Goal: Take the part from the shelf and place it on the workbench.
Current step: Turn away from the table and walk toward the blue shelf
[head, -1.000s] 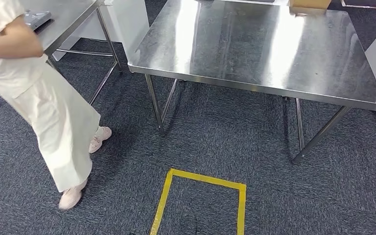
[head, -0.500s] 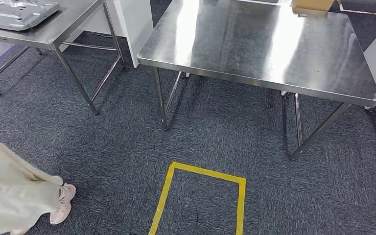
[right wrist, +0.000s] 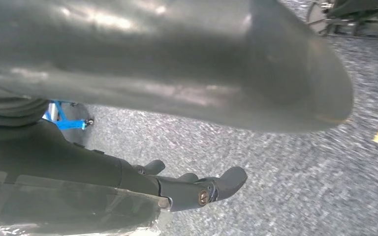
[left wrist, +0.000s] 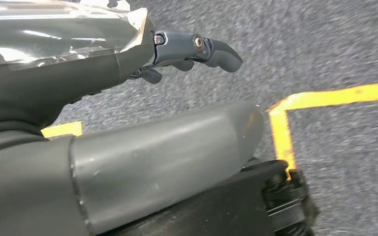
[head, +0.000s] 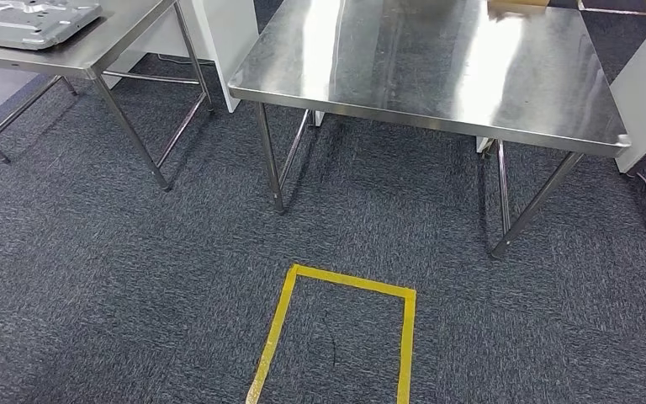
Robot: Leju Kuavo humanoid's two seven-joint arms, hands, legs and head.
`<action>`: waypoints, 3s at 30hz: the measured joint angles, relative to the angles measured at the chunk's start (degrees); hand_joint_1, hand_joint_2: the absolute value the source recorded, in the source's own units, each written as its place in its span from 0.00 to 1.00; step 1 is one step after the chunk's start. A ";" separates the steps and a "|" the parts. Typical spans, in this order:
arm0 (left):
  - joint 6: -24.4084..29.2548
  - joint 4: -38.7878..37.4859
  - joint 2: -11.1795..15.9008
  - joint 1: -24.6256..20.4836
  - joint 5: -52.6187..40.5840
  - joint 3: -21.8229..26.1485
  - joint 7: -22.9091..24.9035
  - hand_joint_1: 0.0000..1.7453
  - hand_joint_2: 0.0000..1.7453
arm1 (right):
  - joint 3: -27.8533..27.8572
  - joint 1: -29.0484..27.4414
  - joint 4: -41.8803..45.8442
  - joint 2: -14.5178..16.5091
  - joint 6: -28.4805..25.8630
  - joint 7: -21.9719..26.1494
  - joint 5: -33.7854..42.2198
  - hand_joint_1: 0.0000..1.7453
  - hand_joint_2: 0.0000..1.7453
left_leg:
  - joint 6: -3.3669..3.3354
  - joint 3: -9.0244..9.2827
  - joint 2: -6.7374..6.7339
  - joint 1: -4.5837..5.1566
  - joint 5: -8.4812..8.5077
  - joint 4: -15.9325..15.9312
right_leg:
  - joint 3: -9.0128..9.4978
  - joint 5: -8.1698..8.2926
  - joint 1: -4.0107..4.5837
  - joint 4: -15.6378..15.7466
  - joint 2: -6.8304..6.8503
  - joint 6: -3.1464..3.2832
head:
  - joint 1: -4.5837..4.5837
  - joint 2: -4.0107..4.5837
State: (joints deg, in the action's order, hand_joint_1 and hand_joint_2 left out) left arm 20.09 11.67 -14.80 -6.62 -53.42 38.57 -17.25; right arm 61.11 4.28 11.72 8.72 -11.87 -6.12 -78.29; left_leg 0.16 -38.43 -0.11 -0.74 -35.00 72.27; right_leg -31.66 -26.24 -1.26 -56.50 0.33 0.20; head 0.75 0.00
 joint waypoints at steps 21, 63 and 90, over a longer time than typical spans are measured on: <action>-0.71 -0.02 -0.26 -0.46 -2.61 -0.60 0.05 0.00 0.00 | 0.08 0.37 0.01 0.63 -1.59 -2.13 0.20 0.00 0.00 | -3.17 1.90 -0.75 1.67 13.72 -15.70 | 8.79 -5.71 1.00 1.77 -0.29 -2.32 | -0.69 0.00; -1.98 -0.04 -0.72 -3.38 -6.15 -2.71 5.24 0.00 0.00 | 0.13 -0.02 -0.56 0.73 -4.43 -4.97 -0.04 0.00 0.50 | -0.12 -0.49 0.03 -0.06 4.86 -1.60 | 5.93 -3.28 0.21 2.29 0.19 0.66 | -0.15 0.00; -2.83 -0.04 -0.85 -3.38 -7.60 -3.76 6.04 0.00 0.00 | 0.00 -0.04 -1.01 -0.29 -5.36 -7.97 -0.04 0.00 0.00 | -2.80 6.10 0.28 1.68 9.29 -15.11 | 3.70 -2.71 0.32 1.31 -0.05 -2.25 | -0.27 0.00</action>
State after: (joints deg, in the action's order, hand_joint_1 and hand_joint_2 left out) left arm 17.25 11.63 -15.65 -10.00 -61.02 34.81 -11.20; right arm 61.11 4.24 10.70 8.43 -17.23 -14.09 -78.34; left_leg -2.64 -32.33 0.18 0.94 -25.71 57.17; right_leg -27.96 -28.95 -0.94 -55.19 0.28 -2.05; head 0.48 0.00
